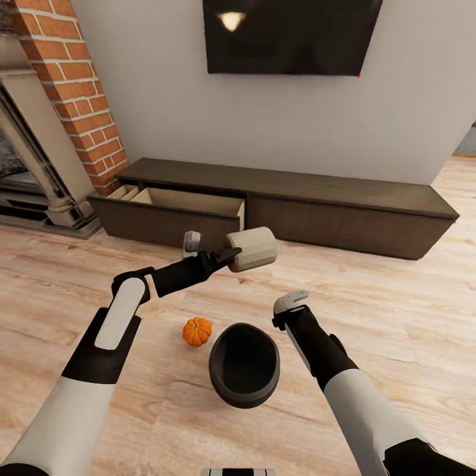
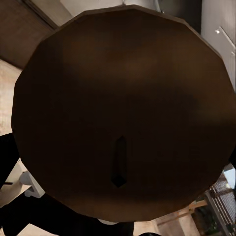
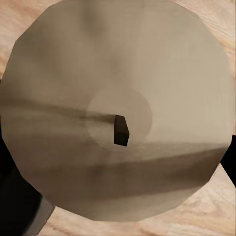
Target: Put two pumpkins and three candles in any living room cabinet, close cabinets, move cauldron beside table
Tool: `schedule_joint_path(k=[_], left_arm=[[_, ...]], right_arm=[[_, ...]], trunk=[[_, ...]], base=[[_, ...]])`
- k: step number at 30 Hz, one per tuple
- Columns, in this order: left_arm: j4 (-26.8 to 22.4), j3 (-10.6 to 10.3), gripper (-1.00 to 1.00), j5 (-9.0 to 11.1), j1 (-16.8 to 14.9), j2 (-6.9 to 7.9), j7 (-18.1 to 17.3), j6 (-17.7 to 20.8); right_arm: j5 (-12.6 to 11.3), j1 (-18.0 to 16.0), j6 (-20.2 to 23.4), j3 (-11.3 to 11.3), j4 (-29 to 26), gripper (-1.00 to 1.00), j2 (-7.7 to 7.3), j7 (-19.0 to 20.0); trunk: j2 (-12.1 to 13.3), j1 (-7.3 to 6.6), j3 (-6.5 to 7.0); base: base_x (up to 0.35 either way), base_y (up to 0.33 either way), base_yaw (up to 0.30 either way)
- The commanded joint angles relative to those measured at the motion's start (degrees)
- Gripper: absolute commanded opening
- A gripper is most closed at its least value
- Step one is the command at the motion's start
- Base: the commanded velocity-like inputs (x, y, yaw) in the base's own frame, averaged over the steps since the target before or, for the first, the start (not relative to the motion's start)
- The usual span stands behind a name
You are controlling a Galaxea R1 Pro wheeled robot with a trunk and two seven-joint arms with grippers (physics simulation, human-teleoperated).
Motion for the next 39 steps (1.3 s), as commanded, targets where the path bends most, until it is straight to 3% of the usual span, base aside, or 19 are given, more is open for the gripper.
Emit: schedule_joint_path(k=[1,29,39], left_arm=[[0.0,0.0,-1.00,0.4,0.0,-0.01,-0.1,0.0],[0.0,0.0,-1.00,0.4,0.0,-0.01,0.0,0.0],[0.0,0.0,-1.00,0.6,0.0,0.42,-0.4,0.0]], right_arm=[[0.1,0.0,0.0,0.0,0.0,-1.00,0.00,0.0],[0.1,0.1,0.0,0.0,0.1,-1.00,0.00,0.2],[0.2,0.2,0.0,0.0,-0.6,-1.00,0.00,0.1]], trunk=[[0.4,-0.23,0.12],[11.6,-6.38,3.69],[11.6,-6.38,3.86]], base=[[0.000,0.000,0.232],[0.000,0.000,0.203],[0.000,0.000,0.002]])
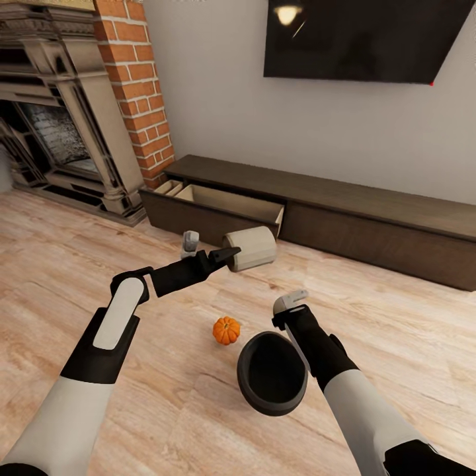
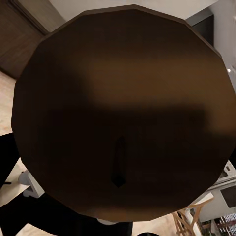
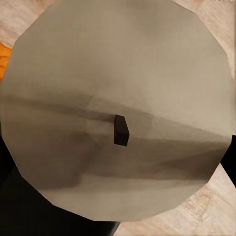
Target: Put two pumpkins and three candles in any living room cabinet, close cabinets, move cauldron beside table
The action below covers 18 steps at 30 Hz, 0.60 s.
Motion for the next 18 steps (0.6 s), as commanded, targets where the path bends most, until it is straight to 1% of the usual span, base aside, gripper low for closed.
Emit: schedule_joint_path(k=[1,12,14,18], left_arm=[[0.0,0.0,-1.00,-0.1,0.0,0.01,-0.1,0.0],[0.0,0.0,-1.00,-0.1,0.0,0.01,-0.1,0.0],[0.0,0.0,-1.00,-0.1,0.0,0.01,-0.1,0.0],[0.0,0.0,-1.00,-0.1,0.0,0.01,-0.1,0.0]], right_arm=[[0.0,0.0,0.0,0.0,0.0,-1.00,0.02,0.0],[0.0,0.5,0.0,0.0,-0.2,-1.00,0.00,0.0],[0.0,0.5,0.0,0.0,-0.2,-1.00,0.00,-0.1],[0.0,0.5,0.0,0.0,-0.2,-1.00,0.00,-0.1]], trunk=[[0.0,0.00,0.08],[0.0,0.00,1.06],[0.0,0.00,1.23],[0.0,0.00,1.52]], base=[[0.000,0.000,0.000],[0.000,0.000,0.006],[0.000,0.000,0.095],[0.000,0.000,0.198]])
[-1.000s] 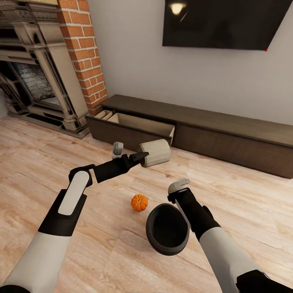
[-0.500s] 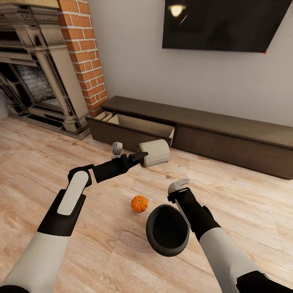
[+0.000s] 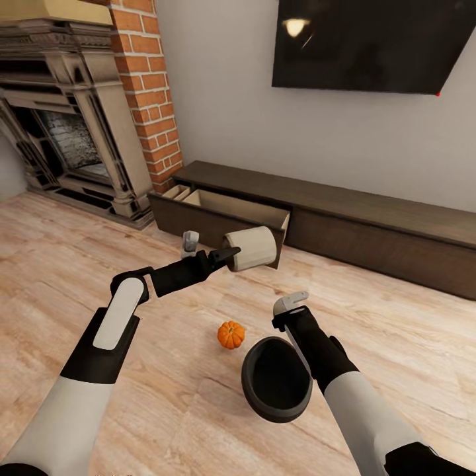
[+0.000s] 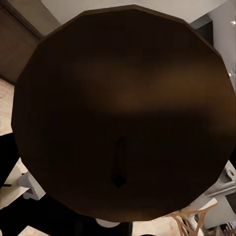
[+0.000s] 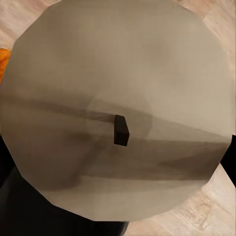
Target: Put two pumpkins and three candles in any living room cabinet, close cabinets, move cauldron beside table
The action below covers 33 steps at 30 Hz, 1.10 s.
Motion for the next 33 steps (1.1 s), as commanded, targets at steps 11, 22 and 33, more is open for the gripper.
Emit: schedule_joint_path(k=[11,22,33], left_arm=[[0.0,0.0,-1.00,-0.2,0.0,-0.13,0.0,0.0],[0.0,0.0,-1.00,-0.3,0.0,-0.38,0.0,0.0],[0.0,0.0,-1.00,-0.3,0.0,-0.44,0.0,0.0]], right_arm=[[0.0,0.0,0.0,0.0,0.1,-1.00,0.00,-0.1],[0.0,0.0,0.0,0.0,0.2,-1.00,0.01,-0.1],[0.0,0.0,0.0,0.0,0.1,-1.00,0.00,-0.1]], trunk=[[0.0,0.00,0.76],[0.0,0.00,1.48],[0.0,0.00,2.15]], base=[[0.000,0.000,0.209],[0.000,0.000,0.221],[0.000,0.000,0.231]])
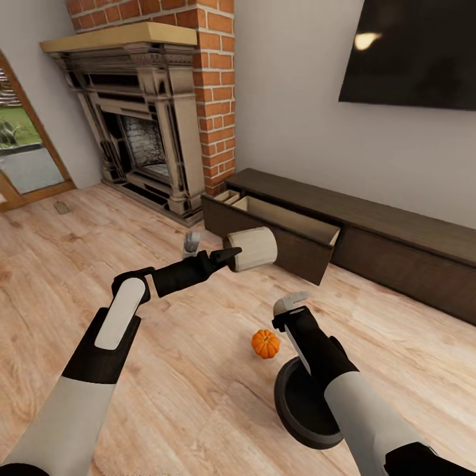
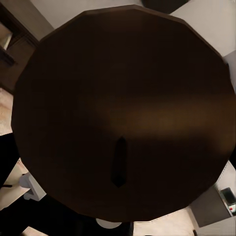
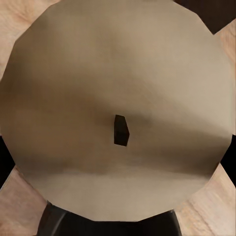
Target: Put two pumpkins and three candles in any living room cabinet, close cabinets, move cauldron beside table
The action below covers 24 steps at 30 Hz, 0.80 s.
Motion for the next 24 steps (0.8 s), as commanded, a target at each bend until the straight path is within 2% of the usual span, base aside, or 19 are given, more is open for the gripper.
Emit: schedule_joint_path(k=[1,24], left_arm=[[0.0,0.0,-1.00,0.3,0.0,0.00,-0.1,0.0],[0.0,-0.2,-1.00,0.3,0.0,-0.09,-0.1,0.0]], right_arm=[[0.1,0.0,0.0,0.0,0.0,-1.00,0.00,0.0],[0.1,0.0,0.0,0.0,0.1,-1.00,0.00,0.0]], trunk=[[0.0,0.00,0.07],[0.0,0.00,1.54]], base=[[0.000,0.000,0.229],[0.000,0.000,0.228]])
